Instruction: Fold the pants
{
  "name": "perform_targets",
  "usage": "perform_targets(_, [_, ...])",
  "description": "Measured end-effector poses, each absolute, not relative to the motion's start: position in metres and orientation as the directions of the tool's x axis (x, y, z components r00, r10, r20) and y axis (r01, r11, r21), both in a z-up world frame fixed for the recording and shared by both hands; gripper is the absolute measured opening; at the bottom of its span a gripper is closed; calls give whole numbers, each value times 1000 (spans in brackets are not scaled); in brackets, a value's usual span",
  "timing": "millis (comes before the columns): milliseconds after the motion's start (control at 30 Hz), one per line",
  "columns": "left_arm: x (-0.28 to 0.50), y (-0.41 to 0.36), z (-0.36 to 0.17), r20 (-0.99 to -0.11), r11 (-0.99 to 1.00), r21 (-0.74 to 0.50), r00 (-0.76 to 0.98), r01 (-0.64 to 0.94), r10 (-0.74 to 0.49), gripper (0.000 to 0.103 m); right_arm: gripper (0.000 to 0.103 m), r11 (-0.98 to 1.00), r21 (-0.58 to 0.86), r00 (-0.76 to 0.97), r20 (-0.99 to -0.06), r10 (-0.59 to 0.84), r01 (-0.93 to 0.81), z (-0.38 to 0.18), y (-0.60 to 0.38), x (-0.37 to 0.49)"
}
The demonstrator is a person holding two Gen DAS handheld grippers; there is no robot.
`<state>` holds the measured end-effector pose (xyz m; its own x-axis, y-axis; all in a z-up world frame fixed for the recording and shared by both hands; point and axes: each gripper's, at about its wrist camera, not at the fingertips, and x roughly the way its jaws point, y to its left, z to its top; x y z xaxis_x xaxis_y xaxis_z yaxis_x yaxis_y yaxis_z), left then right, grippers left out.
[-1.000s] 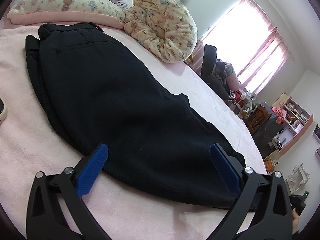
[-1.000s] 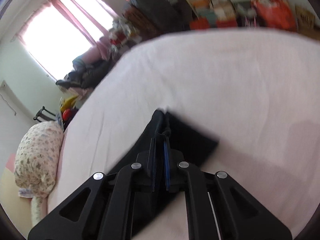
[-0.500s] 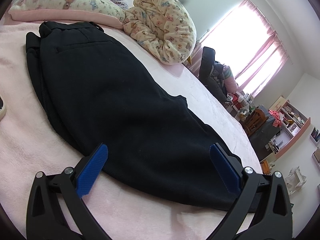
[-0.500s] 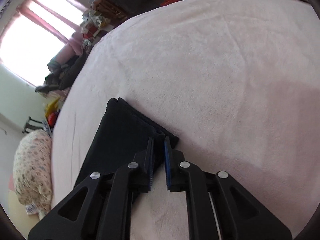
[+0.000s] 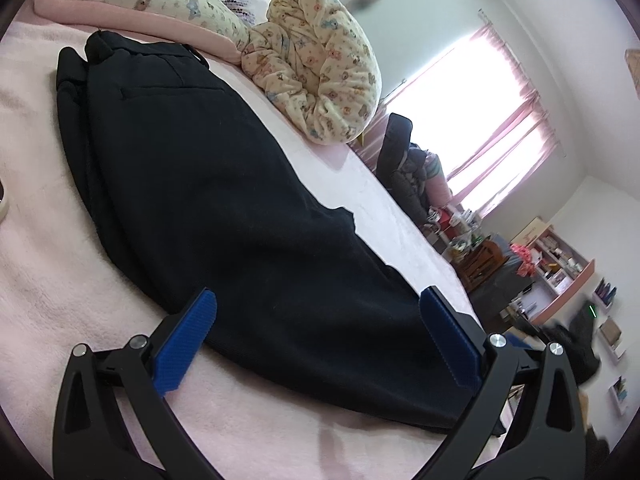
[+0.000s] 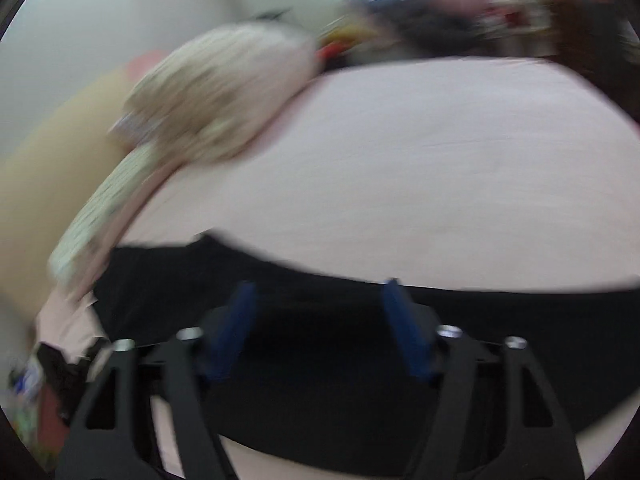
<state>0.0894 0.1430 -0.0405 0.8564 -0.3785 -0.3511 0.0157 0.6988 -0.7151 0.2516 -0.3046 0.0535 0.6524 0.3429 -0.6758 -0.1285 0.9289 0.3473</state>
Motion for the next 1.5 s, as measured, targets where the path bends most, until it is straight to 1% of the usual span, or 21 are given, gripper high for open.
perform_targets(33, [89, 144, -41, -338, 690, -724, 860, 23, -383, 101, 55, 920, 353, 607, -698, 381, -171, 50, -275, 277])
perform_targets(67, [88, 146, -41, -330, 683, -730, 861, 27, -386, 101, 55, 919, 345, 586, -711, 388, -190, 47, -258, 289])
perform_targets(233, [89, 147, -42, -318, 672, -739, 862, 35, -395, 101, 55, 937, 194, 474, -822, 317, -290, 28, -158, 358])
perform_targets(400, [90, 149, -42, -305, 659, -751, 863, 42, -402, 101, 55, 932, 88, 387, -892, 231, -353, 3, -118, 384])
perform_targets(500, [89, 149, -43, -300, 653, -756, 864, 43, -404, 101, 54, 926, 54, 351, -916, 195, -374, -10, -104, 392])
perform_targets(533, [89, 150, -43, -297, 651, -758, 865, 44, -405, 101, 42, 926, 51, 345, -919, 189, -373, -15, -102, 394])
perform_targets(567, [88, 150, -43, -295, 649, -760, 865, 44, -405, 101, 19, 926, 56, 334, -923, 190, -373, -17, -100, 395])
perform_targets(600, [88, 150, -43, -292, 646, -762, 866, 46, -406, 101, 8, 931, 44, 319, -933, 168, -361, -24, -99, 396])
perform_targets(667, [86, 151, -44, -284, 638, -769, 868, 48, -407, 101, 5, 939, 25, 319, -937, 141, -342, -30, -99, 397])
perform_targets(733, [86, 152, -44, -271, 627, -778, 873, 50, -406, 101, 4, 958, 22, 377, -917, 134, -287, -21, -105, 401])
perform_targets(800, [84, 156, -45, -252, 610, -791, 879, 54, -404, 101, 4, 975, 79, 437, -884, 164, -207, -10, -119, 408])
perform_targets(867, [83, 158, -46, -238, 596, -801, 884, 55, -402, 101, 4, 981, 94, 468, -868, 163, -167, -9, -125, 412])
perform_targets(1000, [84, 157, -46, -242, 599, -799, 883, 53, -402, 101, 6, 977, 54, 432, -891, 140, -205, -29, -116, 408])
perform_targets(1033, [84, 158, -46, -239, 595, -802, 883, 55, -403, 101, 11, 977, 72, 437, -886, 155, -201, -25, -120, 405])
perform_targets(1067, [84, 159, -45, -236, 592, -804, 883, 56, -405, 101, 20, 977, 117, 448, -874, 186, -178, -15, -131, 401])
perform_targets(1133, [84, 159, -46, -231, 586, -808, 884, 58, -406, 101, 28, 966, 215, 471, -844, 258, -144, 1, -151, 395])
perform_targets(1200, [83, 160, -46, -228, 582, -811, 884, 59, -408, 101, 29, 942, 307, 488, -807, 332, -134, 16, -179, 385])
perform_targets(1267, [82, 161, -47, -222, 575, -816, 885, 62, -410, 101, 29, 951, 272, 478, -822, 311, -150, 22, -190, 378])
perform_targets(1300, [82, 162, -47, -219, 572, -818, 885, 63, -410, 101, 29, 965, 203, 468, -845, 259, -167, 21, -195, 372])
perform_targets(1400, [82, 163, -47, -212, 565, -823, 886, 66, -413, 101, 29, 977, 89, 431, -887, 166, -192, 11, -205, 363])
perform_targets(1500, [82, 163, -46, -212, 565, -823, 886, 67, -413, 101, 29, 983, 83, 409, -901, 145, -165, 2, -215, 359])
